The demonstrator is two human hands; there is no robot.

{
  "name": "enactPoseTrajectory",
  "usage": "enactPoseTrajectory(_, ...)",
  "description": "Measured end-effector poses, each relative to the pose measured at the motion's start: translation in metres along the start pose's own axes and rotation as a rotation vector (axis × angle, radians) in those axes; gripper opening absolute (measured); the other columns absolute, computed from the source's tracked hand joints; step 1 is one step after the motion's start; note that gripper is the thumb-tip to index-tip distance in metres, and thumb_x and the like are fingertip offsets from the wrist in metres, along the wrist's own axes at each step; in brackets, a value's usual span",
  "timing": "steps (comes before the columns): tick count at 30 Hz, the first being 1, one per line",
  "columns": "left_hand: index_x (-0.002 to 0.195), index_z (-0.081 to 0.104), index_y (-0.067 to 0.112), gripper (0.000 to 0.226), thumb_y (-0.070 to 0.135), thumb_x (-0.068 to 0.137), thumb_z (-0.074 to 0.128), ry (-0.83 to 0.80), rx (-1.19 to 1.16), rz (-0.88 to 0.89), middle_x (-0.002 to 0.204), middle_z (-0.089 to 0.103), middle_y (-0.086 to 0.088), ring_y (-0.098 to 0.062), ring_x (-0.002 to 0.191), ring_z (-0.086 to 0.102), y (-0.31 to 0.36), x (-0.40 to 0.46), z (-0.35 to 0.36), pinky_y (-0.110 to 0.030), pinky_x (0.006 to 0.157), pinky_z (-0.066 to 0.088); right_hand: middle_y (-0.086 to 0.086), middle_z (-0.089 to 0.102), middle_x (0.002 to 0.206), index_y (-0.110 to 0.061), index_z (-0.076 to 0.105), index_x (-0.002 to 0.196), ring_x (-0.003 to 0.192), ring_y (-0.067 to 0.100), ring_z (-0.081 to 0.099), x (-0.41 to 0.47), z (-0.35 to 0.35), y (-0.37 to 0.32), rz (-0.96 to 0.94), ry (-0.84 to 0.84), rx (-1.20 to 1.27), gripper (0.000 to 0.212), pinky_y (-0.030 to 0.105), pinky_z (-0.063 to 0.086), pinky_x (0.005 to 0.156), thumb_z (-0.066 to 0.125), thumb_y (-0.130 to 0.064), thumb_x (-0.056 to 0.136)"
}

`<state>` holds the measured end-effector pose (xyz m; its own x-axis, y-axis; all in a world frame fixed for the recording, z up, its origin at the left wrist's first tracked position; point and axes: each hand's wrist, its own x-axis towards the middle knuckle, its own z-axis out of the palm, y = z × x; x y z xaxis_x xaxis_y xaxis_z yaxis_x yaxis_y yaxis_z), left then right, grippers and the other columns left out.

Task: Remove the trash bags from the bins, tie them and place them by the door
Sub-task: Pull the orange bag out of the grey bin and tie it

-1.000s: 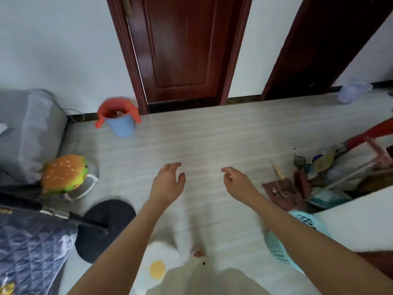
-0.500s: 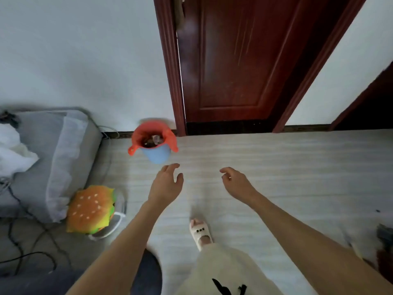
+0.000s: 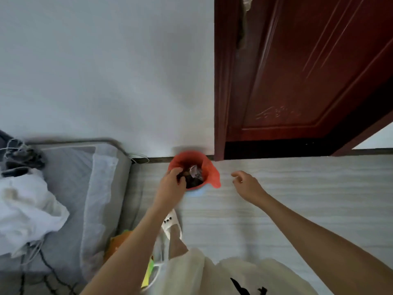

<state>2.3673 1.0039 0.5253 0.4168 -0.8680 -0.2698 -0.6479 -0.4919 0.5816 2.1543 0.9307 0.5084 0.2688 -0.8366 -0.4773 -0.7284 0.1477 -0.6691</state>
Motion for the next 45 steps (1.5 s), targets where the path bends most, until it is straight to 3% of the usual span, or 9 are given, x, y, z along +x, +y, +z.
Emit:
enactPoseTrajectory(3, 0.118, 0.058, 0.016, 0.031, 0.021, 0.089, 0.049, -0.088, 0.047, 0.053, 0.115, 0.064, -0.008, -0.027, 0.107, 0.059, -0.021, 0.097, -0.014, -0.037, 0.091, 0.047, 0.009, 0.054, 0.133, -0.011, 0.050, 0.129, 0.120, 0.024, 0.052, 0.063, 0.024, -0.024, 0.084, 0.061, 0.057, 0.037, 0.030, 0.041, 0.093, 0.036, -0.016, 0.096)
enactPoseTrajectory(10, 0.117, 0.059, 0.013, 0.030, 0.017, 0.091, 0.047, -0.362, 0.231, 0.298, 0.117, 0.063, -0.008, -0.028, 0.109, 0.057, -0.043, 0.261, -0.039, -0.033, 0.095, 0.042, 0.015, 0.059, 0.125, -0.012, 0.053, 0.126, 0.107, 0.030, 0.057, 0.150, 0.078, -0.071, 0.464, 0.250, 0.269, 0.037, 0.027, 0.042, 0.078, 0.037, -0.012, 0.093)
enactPoseTrajectory(21, 0.123, 0.054, 0.009, 0.034, 0.015, 0.091, 0.041, -0.569, 0.423, 0.550, 0.125, 0.058, -0.011, -0.026, 0.119, 0.052, -0.098, 0.363, 0.043, -0.033, 0.100, 0.040, 0.011, 0.061, 0.122, -0.014, 0.051, 0.127, 0.101, 0.026, 0.059, 0.214, 0.158, -0.042, 0.536, 0.339, 0.229, 0.038, 0.033, 0.046, 0.085, 0.034, -0.012, 0.094)
enactPoseTrajectory(26, 0.134, 0.045, 0.012, 0.039, 0.016, 0.095, 0.040, -0.515, 0.521, 0.727, 0.135, 0.050, -0.008, -0.023, 0.125, 0.047, -0.153, 0.434, 0.162, -0.031, 0.102, 0.038, 0.008, 0.055, 0.128, -0.014, 0.051, 0.128, 0.120, 0.023, 0.048, 0.324, 0.226, 0.045, 0.407, 0.403, -0.017, 0.038, 0.037, 0.041, 0.101, 0.035, -0.014, 0.093)
enactPoseTrajectory(32, 0.131, 0.043, 0.006, 0.039, 0.021, 0.095, 0.038, -0.380, 0.695, 0.910, 0.133, 0.045, -0.013, -0.029, 0.121, 0.042, -0.195, 0.516, 0.269, -0.039, 0.098, 0.042, 0.001, 0.049, 0.133, -0.018, 0.049, 0.128, 0.125, 0.020, 0.042, 0.446, 0.265, 0.111, 0.208, 0.513, -0.287, 0.037, 0.037, 0.033, 0.103, 0.030, -0.024, 0.097)
enactPoseTrajectory(36, 0.139, 0.034, 0.008, 0.055, 0.043, 0.097, 0.031, -0.498, 0.689, 0.708, 0.144, 0.041, -0.017, -0.031, 0.132, 0.039, -0.211, 0.550, 0.309, -0.042, 0.107, 0.035, 0.011, 0.049, 0.138, -0.016, 0.039, 0.135, 0.124, 0.032, 0.046, 0.508, 0.282, 0.129, 0.194, 0.418, -0.182, 0.043, 0.044, 0.034, 0.103, 0.026, -0.034, 0.098)
enactPoseTrajectory(38, 0.127, 0.050, 0.008, 0.052, 0.046, 0.096, 0.033, -0.543, 0.609, 0.680, 0.133, 0.053, -0.017, -0.032, 0.122, 0.050, -0.220, 0.560, 0.318, -0.037, 0.099, 0.040, 0.014, 0.057, 0.127, -0.014, 0.052, 0.122, 0.115, 0.034, 0.052, 0.523, 0.289, 0.138, 0.187, 0.364, -0.154, 0.041, 0.042, 0.040, 0.097, 0.027, -0.037, 0.098)
enactPoseTrajectory(41, 0.101, 0.066, 0.014, 0.032, 0.038, 0.093, 0.047, -0.450, 0.430, 0.772, 0.107, 0.068, -0.011, -0.030, 0.102, 0.060, -0.227, 0.560, 0.316, -0.035, 0.084, 0.046, 0.012, 0.066, 0.107, -0.013, 0.064, 0.098, 0.103, 0.032, 0.058, 0.526, 0.292, 0.145, 0.154, 0.470, -0.139, 0.033, 0.039, 0.046, 0.088, 0.040, -0.037, 0.095)
enactPoseTrajectory(45, 0.098, 0.069, 0.019, 0.020, 0.030, 0.085, 0.058, -0.154, 0.372, 0.896, 0.102, 0.071, -0.008, -0.031, 0.102, 0.061, -0.227, 0.537, 0.310, -0.037, 0.084, 0.049, 0.007, 0.066, 0.104, -0.017, 0.062, 0.090, 0.104, 0.028, 0.058, 0.516, 0.300, 0.143, 0.089, 0.726, -0.078, 0.010, 0.036, 0.046, 0.086, 0.054, -0.022, 0.087)
